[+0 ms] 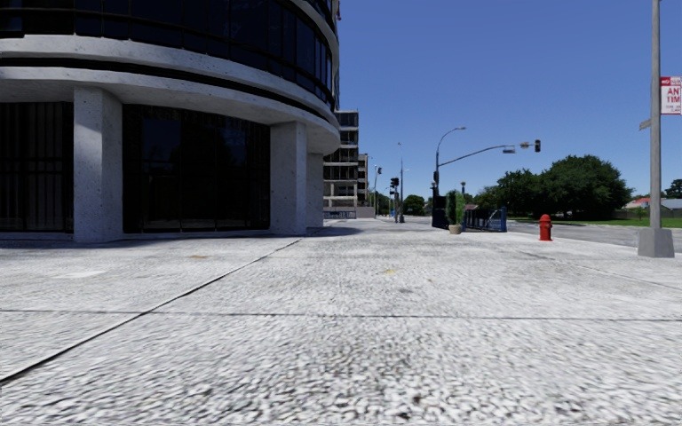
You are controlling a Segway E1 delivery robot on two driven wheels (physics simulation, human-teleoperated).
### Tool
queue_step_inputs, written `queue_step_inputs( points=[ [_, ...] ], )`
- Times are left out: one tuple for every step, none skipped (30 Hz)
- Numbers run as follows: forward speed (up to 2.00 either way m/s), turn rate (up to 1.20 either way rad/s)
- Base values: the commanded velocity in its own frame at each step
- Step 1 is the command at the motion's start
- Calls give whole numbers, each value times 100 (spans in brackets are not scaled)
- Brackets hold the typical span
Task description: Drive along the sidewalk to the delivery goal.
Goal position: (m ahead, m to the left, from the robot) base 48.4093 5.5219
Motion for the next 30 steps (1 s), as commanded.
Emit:
queue_step_inputs(
  points=[
    [200,0],
    [200,0],
    [200,0],
    [200,0],
    [200,0],
    [200,0],
    [200,0],
    [200,0],
    [200,0],
    [200,0],
    [200,0],
    [200,0],
    [200,0],
    [200,0],
    [200,0],
    [200,0],
    [200,0],
    [200,0],
    [200,0],
    [200,0],
    [200,0],
    [200,0],
    [200,0],
    [200,0],
    [200,0],
    [200,0],
    [200,0],
    [200,0],
    [200,0],
    [200,0]
  ],
)
